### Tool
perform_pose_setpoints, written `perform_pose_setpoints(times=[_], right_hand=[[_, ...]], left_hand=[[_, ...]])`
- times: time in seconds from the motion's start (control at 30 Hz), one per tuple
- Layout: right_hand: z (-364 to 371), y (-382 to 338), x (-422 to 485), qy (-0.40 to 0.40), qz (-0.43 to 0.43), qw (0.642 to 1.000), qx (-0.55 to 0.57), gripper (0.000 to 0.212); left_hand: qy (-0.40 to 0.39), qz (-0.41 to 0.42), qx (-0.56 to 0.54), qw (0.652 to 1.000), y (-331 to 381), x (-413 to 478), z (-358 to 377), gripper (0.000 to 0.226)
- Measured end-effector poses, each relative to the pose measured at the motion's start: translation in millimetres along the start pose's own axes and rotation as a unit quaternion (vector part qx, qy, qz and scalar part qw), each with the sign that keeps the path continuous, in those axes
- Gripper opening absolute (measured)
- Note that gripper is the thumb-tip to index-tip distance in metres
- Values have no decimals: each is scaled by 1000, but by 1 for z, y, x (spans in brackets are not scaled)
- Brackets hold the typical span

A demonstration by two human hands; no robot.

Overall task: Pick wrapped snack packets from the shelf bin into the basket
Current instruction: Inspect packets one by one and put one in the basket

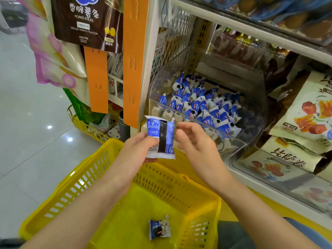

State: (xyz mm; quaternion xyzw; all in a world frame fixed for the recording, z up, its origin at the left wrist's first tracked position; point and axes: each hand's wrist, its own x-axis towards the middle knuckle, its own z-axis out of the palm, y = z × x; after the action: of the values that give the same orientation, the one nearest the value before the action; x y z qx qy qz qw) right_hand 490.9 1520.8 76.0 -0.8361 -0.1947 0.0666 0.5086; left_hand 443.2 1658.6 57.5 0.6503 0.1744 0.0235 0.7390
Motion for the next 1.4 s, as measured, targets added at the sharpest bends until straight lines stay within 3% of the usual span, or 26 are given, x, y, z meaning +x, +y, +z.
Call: perform_pose_setpoints(times=[0.1, 0.17, 0.3, 0.53, 0.77, 0.93, 1.17, 1.4], right_hand=[[-2, -1, 3, -61, 119, 982, 134, 29], [-3, -5, 3, -72, 154, 965, 198, 28], [-1, -6, 4, -26, 170, 963, 209, 9], [-5, -5, 4, -22, 154, 962, 226, 13], [-6, 2, 7, 37, 79, 983, 159, 9], [4, 8, 3, 67, 34, 993, 90, 15], [11, 9, -9, 50, -46, 997, -31, 7], [11, 8, -13, 32, -92, 993, -71, 4]], left_hand=[[-35, 8, 29, 999, -2, -2, 3, 22], [-30, 32, 36, 998, -4, -2, 5, 18], [-27, 82, 81, 993, -10, -1, 9, 19], [-36, 84, 87, 992, -8, 2, 2, 21], [-31, 82, 97, 991, -12, 1, 2, 17], [63, 223, 266, 936, -19, 2, 2, 26], [51, 224, 276, 933, -19, -3, 1, 20], [19, 242, 321, 915, -18, -2, -1, 7]])
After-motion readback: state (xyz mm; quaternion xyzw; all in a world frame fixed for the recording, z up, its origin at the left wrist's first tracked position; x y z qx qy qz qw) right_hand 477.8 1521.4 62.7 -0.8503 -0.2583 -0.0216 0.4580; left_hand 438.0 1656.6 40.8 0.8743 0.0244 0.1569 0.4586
